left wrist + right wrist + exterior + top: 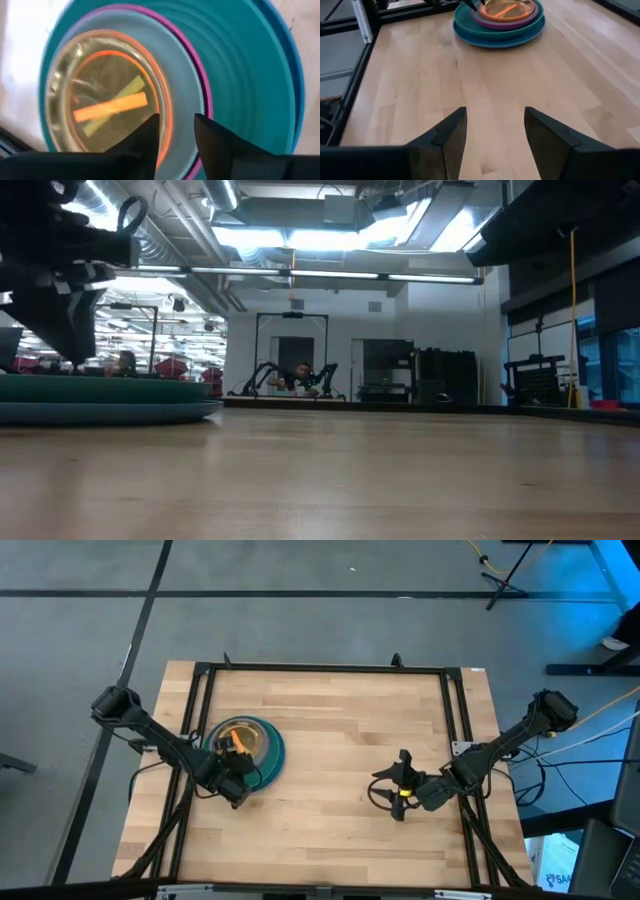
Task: Stack plastic plates
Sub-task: Return to Home Position
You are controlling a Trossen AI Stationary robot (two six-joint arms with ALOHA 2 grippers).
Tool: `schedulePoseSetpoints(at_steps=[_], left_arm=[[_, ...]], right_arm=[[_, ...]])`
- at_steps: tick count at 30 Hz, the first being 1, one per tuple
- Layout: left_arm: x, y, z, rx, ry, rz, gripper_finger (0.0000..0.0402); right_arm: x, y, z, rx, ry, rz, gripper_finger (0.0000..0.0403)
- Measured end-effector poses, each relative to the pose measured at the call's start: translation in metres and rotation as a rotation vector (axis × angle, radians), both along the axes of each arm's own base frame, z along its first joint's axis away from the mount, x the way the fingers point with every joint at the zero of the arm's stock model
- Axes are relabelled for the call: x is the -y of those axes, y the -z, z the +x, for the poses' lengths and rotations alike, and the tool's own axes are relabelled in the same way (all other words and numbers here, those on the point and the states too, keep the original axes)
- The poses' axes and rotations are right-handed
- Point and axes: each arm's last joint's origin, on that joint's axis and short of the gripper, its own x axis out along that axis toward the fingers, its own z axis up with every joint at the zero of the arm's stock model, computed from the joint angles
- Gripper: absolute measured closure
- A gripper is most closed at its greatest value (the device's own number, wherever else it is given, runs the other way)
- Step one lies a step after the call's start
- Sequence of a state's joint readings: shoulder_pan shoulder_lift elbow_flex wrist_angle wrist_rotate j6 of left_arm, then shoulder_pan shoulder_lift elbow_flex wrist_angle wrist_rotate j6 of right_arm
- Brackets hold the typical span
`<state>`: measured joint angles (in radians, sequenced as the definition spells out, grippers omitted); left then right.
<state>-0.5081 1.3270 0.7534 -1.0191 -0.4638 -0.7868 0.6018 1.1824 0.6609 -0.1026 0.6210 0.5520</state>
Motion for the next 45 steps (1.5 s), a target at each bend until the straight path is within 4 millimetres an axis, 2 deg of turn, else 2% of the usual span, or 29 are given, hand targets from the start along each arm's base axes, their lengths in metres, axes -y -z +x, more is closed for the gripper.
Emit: schedulePoseSetpoints(at_steps=[5, 12, 19, 23, 28, 32, 36, 45], left_arm=[[0.003, -0.016, 0.001, 0.112, 0.126, 0.078, 0.0277], [-0.006, -0.031, -0.007, 0.403, 0.219, 0.122, 0.0283], [-0.026, -0.016, -0.011, 0.721, 0.435, -0.039, 0.0298], [-0.046, -0.006, -0.015, 0.890, 0.497, -0.109, 0.0312], [-0.070, 0.006, -0.023, 0.992, 0.495, -0.102, 0.0332], [-0.082, 0.011, -0.034, 1.054, 0.465, -0.072, 0.0351], [-0.088, 0.017, -0.044, 1.116, 0.427, -0.036, 0.0370], [-0.090, 0.017, -0.060, 1.245, 0.414, 0.003, 0.0392]], right_arm=[[0.003, -0.001, 0.001, 0.020, 0.057, -0.027, 0.0213], [0.022, 0.000, 0.010, 0.004, 0.125, -0.040, 0.0214], [0.047, 0.001, 0.021, -0.047, 0.127, -0.125, 0.0244], [0.061, 0.002, 0.026, -0.076, 0.107, -0.139, 0.0284], [0.074, 0.007, 0.027, -0.071, 0.078, -0.162, 0.0337], [0.081, 0.013, 0.019, 0.020, 0.011, -0.136, 0.0374], [0.086, 0.019, 0.001, 0.112, -0.010, -0.126, 0.0398], [0.097, 0.033, -0.054, 0.321, 0.012, -0.055, 0.0391]])
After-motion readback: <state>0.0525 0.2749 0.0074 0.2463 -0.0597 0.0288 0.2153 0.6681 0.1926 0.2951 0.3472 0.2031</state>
